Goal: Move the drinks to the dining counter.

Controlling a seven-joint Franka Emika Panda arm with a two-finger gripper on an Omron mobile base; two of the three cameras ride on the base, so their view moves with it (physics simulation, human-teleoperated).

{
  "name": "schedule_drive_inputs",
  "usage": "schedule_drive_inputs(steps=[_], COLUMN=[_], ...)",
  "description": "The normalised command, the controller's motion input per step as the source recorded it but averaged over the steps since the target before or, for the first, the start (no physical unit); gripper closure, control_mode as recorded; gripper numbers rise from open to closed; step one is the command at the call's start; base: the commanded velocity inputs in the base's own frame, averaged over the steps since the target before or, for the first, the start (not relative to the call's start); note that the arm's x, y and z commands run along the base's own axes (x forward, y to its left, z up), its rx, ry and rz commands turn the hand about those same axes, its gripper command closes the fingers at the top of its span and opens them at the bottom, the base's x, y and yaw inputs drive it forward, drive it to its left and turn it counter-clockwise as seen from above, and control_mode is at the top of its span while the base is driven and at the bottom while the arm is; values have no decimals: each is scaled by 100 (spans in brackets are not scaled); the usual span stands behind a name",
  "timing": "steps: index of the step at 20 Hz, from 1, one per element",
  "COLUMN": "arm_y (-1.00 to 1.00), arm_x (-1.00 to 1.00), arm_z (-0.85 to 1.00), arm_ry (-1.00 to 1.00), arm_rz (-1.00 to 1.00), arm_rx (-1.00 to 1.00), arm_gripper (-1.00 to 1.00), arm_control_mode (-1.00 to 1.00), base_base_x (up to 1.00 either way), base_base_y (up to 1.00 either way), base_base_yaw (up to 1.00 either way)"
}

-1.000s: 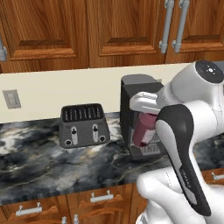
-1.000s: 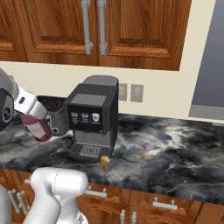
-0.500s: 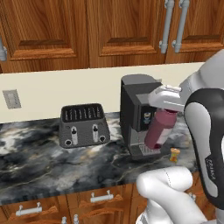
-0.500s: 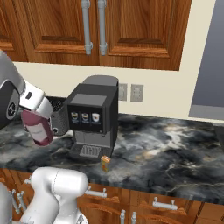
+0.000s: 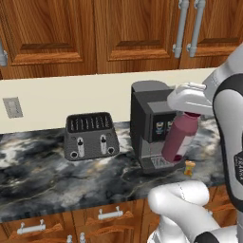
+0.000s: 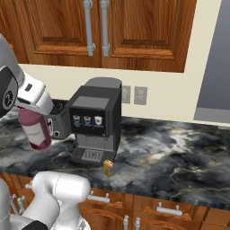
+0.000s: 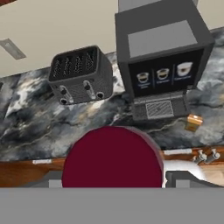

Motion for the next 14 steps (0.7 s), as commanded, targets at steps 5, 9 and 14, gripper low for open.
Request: schedule_drive_inputs(steps=[5,9,14], arm_y=[-14,0,0], arm_x=[-13,0,0], arm_z=[-1,0,0], arm_ry=[0,0,0], arm_rz=[5,0,0], arm_rx=[0,0,0], arm_gripper=[100,100,100], arm_control_mode=[100,100,100], base_base_x=[-11,-45,-1], base_base_y=[-15,-87,-9], base_base_yaw=[0,-30,-96])
